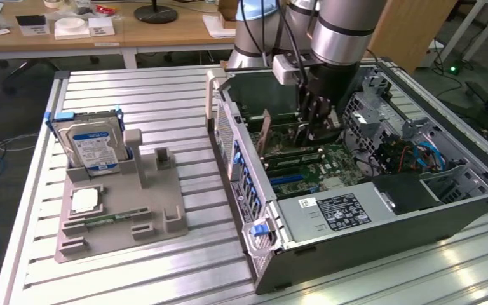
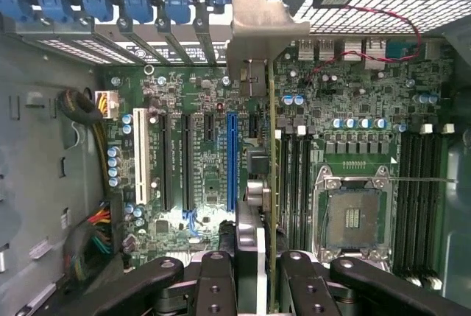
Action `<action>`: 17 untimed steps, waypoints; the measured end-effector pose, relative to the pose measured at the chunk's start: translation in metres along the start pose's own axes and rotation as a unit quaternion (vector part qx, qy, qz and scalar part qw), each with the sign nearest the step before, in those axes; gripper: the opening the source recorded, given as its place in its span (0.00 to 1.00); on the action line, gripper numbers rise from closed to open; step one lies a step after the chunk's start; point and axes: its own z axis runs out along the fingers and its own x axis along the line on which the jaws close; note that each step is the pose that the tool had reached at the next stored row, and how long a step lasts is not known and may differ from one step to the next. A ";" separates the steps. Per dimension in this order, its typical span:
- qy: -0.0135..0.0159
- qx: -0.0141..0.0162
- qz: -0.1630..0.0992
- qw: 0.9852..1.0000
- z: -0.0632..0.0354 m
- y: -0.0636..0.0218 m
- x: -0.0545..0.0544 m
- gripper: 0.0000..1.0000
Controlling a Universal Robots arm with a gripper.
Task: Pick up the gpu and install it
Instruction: 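Insert the gpu into the slot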
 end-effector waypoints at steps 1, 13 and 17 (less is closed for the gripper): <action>0.000 0.000 0.000 1.000 0.0013 0.0007 0.000 0.28; 0.004 0.000 0.000 1.000 0.0125 0.0024 0.002 0.28; 0.004 0.000 0.000 1.000 0.0173 0.0058 0.002 0.28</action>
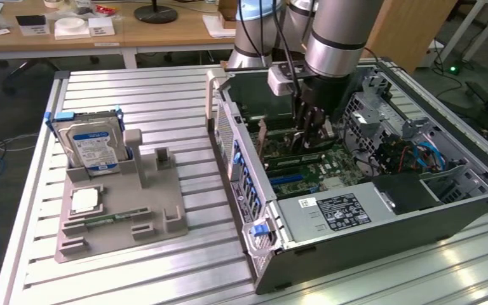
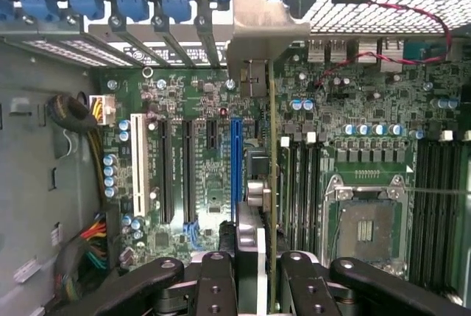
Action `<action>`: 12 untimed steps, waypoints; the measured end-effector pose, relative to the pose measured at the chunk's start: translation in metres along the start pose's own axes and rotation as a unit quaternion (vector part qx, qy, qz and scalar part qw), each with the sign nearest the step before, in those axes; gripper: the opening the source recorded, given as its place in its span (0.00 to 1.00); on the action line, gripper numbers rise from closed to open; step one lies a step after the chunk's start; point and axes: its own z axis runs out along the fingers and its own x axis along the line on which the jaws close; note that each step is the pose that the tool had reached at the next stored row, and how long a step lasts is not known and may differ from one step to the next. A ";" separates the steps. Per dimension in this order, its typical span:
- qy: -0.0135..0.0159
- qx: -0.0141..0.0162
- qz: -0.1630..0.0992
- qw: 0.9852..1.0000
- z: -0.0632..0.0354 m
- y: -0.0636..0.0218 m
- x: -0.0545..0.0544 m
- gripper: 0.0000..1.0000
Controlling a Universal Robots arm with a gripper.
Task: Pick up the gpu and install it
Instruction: 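Insert the gpu into the slot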
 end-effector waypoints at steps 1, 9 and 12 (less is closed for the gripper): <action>0.000 0.000 0.000 1.000 0.0013 0.0006 0.000 0.28; 0.000 0.000 0.000 1.000 0.0110 0.0017 0.003 0.28; 0.000 0.000 0.000 1.000 0.0137 0.0039 0.003 0.28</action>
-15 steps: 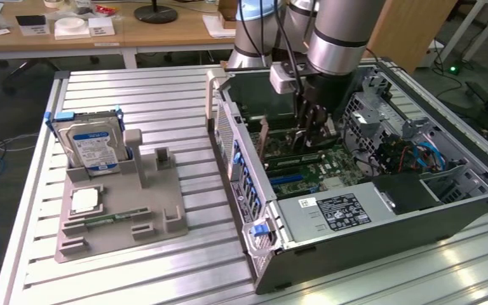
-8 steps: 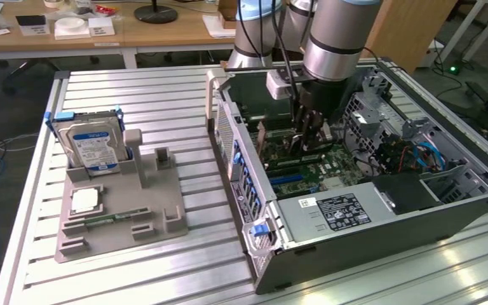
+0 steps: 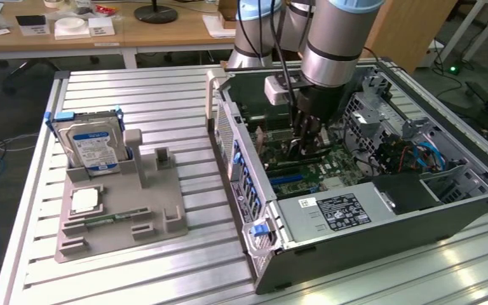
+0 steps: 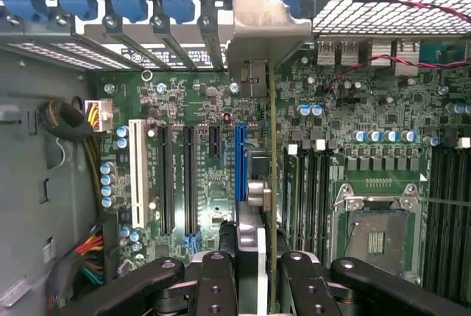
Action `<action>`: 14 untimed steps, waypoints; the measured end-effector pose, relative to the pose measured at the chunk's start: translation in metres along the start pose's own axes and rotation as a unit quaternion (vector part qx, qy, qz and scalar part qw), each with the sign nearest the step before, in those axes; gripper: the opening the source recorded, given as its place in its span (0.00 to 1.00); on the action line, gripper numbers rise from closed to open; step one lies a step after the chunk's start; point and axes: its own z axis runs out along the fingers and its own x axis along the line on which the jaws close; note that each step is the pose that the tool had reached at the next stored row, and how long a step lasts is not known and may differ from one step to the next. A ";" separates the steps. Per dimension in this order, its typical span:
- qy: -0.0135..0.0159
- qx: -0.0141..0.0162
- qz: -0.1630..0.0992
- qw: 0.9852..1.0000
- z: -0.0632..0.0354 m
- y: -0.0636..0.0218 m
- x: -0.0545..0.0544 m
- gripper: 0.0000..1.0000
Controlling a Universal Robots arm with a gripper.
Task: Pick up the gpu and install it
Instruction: 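Insert the gpu into the slot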
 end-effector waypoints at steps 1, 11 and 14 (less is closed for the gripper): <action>0.000 0.000 0.000 1.000 0.0011 0.0001 0.000 0.28; 0.000 0.000 0.000 1.000 0.0102 0.0019 0.004 0.28; 0.000 0.000 0.000 1.000 0.0122 0.0022 0.006 0.28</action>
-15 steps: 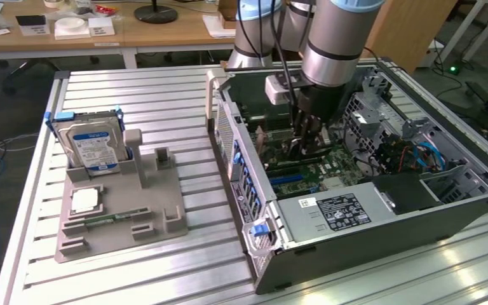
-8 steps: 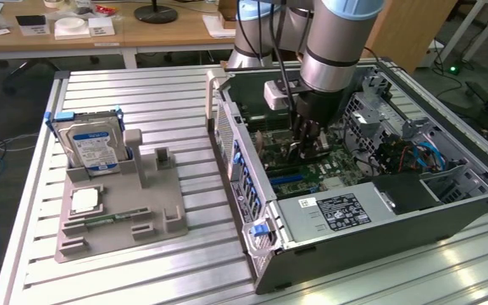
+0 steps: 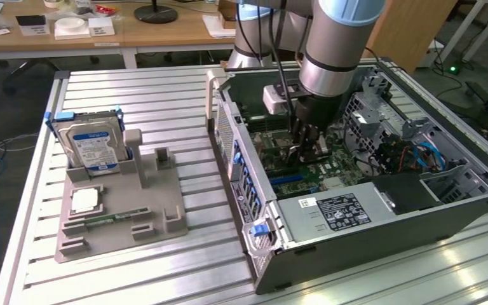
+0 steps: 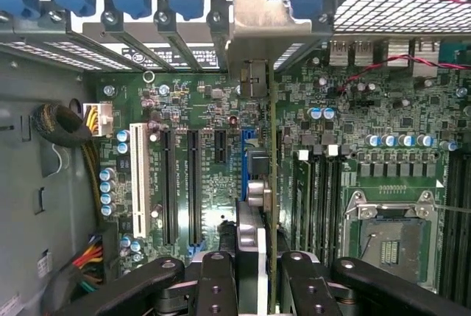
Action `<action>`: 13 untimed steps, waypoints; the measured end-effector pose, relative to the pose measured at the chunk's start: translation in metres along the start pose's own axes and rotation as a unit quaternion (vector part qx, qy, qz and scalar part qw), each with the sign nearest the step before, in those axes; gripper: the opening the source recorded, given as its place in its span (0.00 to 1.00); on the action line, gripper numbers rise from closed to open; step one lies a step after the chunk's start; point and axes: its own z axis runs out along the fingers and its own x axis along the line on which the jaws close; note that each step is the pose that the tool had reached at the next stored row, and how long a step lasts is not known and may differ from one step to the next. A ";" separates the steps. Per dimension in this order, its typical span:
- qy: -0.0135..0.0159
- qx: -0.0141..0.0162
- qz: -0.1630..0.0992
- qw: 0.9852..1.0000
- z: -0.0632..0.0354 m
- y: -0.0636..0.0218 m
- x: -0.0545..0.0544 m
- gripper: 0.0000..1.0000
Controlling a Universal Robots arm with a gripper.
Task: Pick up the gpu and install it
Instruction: 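Insert the gpu into the slot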
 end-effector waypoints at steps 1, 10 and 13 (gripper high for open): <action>0.000 0.000 0.000 1.000 0.0005 0.0006 0.000 0.28; 0.000 0.000 0.000 1.000 0.0085 0.0030 0.001 0.28; 0.000 0.000 0.000 1.000 0.0157 0.0070 0.001 0.28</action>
